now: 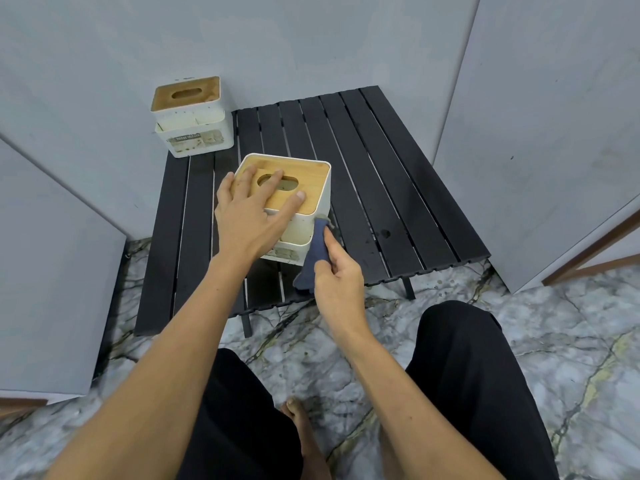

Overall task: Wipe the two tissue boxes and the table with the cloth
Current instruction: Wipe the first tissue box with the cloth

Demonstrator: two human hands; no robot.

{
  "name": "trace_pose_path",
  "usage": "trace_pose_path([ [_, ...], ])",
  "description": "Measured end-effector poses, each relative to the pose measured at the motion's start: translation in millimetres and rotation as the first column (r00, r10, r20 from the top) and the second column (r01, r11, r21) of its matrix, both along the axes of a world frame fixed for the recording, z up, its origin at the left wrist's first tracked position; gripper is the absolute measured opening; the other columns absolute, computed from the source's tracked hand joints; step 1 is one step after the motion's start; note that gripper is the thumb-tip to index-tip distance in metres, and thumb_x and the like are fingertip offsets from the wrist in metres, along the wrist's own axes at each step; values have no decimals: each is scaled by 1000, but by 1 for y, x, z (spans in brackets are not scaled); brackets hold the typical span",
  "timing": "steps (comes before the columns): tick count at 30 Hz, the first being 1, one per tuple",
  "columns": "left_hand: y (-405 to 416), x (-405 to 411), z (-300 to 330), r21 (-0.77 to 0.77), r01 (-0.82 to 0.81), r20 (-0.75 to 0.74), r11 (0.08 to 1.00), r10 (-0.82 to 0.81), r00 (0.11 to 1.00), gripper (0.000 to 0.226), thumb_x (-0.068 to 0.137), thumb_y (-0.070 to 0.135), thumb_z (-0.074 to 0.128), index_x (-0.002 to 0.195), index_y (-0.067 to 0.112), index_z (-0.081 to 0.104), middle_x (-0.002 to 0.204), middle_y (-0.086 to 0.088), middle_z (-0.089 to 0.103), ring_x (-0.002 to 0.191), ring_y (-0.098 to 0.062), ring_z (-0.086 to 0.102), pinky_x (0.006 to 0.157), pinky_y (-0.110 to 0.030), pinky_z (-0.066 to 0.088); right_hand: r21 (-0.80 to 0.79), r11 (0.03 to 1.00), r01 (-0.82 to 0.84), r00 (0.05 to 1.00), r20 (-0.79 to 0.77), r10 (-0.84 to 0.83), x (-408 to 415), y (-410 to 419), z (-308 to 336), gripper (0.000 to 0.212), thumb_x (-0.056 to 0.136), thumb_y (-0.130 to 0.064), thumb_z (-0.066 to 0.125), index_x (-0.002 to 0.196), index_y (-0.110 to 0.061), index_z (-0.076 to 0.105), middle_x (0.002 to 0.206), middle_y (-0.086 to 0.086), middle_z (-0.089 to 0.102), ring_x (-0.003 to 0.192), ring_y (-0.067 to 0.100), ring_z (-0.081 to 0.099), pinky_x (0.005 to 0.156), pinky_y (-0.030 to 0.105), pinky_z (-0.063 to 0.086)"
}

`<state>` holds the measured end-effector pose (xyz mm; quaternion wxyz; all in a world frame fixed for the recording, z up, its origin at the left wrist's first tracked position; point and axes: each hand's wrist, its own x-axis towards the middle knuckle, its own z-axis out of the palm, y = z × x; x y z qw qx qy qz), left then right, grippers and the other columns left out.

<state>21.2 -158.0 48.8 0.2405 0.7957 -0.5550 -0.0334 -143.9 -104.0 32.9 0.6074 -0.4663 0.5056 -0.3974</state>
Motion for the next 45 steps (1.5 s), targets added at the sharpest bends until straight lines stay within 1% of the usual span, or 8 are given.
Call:
trace_pose_path([
  [7, 1, -5, 2, 10, -21, -9, 1000, 21, 1000, 71, 85, 82, 37, 146, 46, 46, 165, 5, 26, 151, -28, 9, 121, -53, 16, 82, 997, -1, 997, 71, -5, -3, 18, -5, 54, 98, 0, 41, 143, -29, 47, 114, -26, 61, 93, -12, 62, 92, 27, 48],
  [8, 1, -5, 2, 9, -20, -7, 1000, 20, 1000, 71, 85, 82, 38, 146, 46, 46, 165, 5, 26, 151, -28, 9, 122, -53, 16, 75, 997, 7, 995, 95, -14, -3, 22, -2, 55, 98, 1, 40, 143, -30, 48, 106, -30, 61, 107, -8, 46, 88, 24, 50],
  [9, 2, -6, 2, 12, -20, -5, 1000, 20, 1000, 71, 86, 82, 38, 146, 46, 46, 165, 5, 25, 151, -28, 9, 121, -53, 16, 68, 998, 16, 993, 117, -24, -2, 24, 0, 55, 98, 1, 40, 143, -31, 48, 99, -31, 60, 97, -4, 27, 83, 30, 23],
  [10, 2, -7, 3, 20, -23, -7, 1000, 23, 1000, 71, 86, 81, 38, 147, 46, 45, 165, 5, 25, 151, -28, 8, 121, -54, 17, 51, 998, 29, 991, 127, -35, -2, 23, 2, 56, 98, 1, 40, 142, -33, 49, 94, -29, 62, 69, -2, 26, 54, 15, 32],
  [14, 2, -11, 12, 88, -23, -32, 996, 26, 999, 73, 86, 83, 36, 149, 46, 41, 167, 7, 20, 152, -27, 4, 121, -54, 15, -34, 997, 66, 996, 58, -64, -4, 7, 9, 55, 98, -1, 40, 143, -32, 48, 104, -20, 65, 54, 5, 54, 49, 17, 45],
  [20, 12, -9, 18, 167, 18, 18, 986, -21, 1000, 81, 90, 81, 32, 156, 35, 32, 169, 2, 11, 152, -27, 0, 123, -43, 5, -24, 998, 54, 999, -9, -54, -12, -6, -6, 53, 98, -4, 45, 147, -24, 43, 108, -29, 54, 110, -12, 48, 82, 16, 52],
  [34, -5, -11, 62, 411, -146, 222, 900, 57, 973, 85, 87, 84, 26, 145, 27, 48, 146, -22, 44, 135, -45, 39, 107, -57, 34, 1, 962, 272, 961, 50, -271, -13, -13, -25, 48, 98, -4, 52, 142, -25, 51, 134, -14, 58, 125, 6, 53, 109, 35, 45],
  [45, -26, 17, 29, 266, 219, 52, 939, -241, 969, 75, 79, 87, 21, 146, 57, 35, 166, 12, 21, 155, -21, 11, 120, -63, -2, -91, 962, 259, 966, 52, -255, -4, -18, -22, 49, 100, -8, 49, 146, -26, 43, 124, -26, 54, 107, -12, 55, 92, 13, 47],
])
